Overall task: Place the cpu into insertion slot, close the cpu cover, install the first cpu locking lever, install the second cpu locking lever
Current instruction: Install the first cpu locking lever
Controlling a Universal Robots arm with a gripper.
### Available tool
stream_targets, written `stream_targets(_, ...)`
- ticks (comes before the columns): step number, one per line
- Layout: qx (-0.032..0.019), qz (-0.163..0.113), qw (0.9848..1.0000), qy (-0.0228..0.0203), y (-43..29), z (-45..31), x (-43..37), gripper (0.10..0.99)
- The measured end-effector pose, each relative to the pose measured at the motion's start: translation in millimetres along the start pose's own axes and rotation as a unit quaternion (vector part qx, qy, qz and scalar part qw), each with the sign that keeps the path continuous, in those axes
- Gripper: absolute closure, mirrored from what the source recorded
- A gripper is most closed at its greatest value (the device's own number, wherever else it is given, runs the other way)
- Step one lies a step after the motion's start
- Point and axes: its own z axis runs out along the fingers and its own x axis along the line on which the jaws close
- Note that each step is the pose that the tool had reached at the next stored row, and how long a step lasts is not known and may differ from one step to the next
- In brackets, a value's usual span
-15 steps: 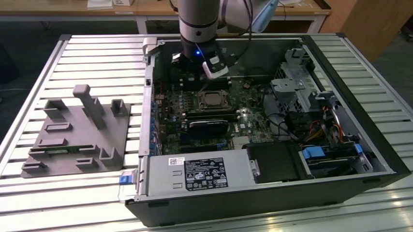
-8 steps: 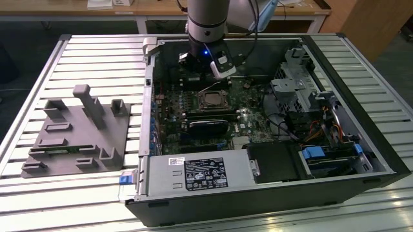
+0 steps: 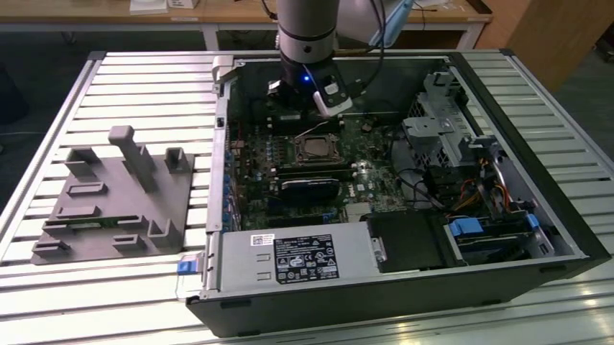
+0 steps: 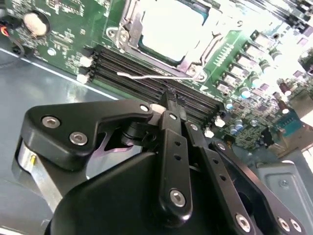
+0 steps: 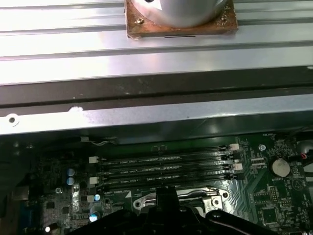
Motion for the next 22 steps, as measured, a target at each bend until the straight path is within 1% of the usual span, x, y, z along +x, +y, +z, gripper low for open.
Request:
stream_targets(6,0.0004,0.018,0.9998,-0.0095,-1.5,5.1,0.2,0.98)
stream_targets(8,0.0005,0.023,0.9997,-0.0119,-2.3,7.4,0.2,0.98)
stream_targets(11,0.0007,0.026,0.9996,-0.013,-2.7,10.2,-2.4,0.98)
stream_targets(16,0.0007,0.027,0.9995,-0.0133,-1.9,12.3,-14.3,0.98)
stream_targets(20,0.0006,0.027,0.9995,-0.0137,-1.9,12.3,-14.9,0.98)
stream_targets(21,0.0004,0.027,0.9995,-0.0159,-1.9,12.3,-14.4,0.98)
stream_targets(22,-0.0005,0.025,0.9994,-0.0237,-2.1,12.6,-13.4,0.98)
